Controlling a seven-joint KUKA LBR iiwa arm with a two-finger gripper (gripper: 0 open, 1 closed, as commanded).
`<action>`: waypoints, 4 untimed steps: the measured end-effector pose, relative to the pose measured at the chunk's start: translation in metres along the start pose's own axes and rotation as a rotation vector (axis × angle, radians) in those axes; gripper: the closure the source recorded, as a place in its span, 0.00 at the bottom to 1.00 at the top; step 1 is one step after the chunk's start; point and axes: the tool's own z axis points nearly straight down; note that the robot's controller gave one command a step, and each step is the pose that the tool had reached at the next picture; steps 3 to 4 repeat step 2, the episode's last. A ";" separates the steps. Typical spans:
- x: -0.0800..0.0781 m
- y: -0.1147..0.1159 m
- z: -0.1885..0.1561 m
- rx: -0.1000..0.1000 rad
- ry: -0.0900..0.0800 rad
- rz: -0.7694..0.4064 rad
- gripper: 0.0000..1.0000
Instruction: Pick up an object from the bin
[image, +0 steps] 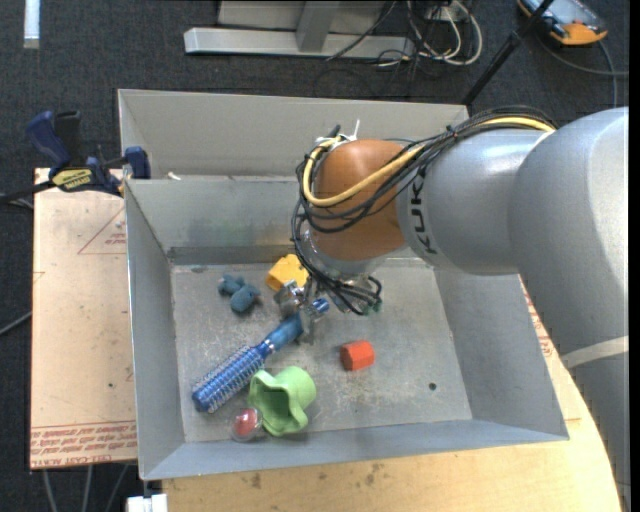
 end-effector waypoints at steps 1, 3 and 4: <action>-0.008 0.042 -0.081 0.001 -0.009 -0.010 1.00; 0.034 0.028 -0.231 0.004 -0.008 0.003 1.00; 0.034 0.028 -0.231 0.004 -0.008 0.003 1.00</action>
Offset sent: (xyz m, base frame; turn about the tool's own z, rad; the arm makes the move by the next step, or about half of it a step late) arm -0.0142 0.0371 0.0767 -0.0057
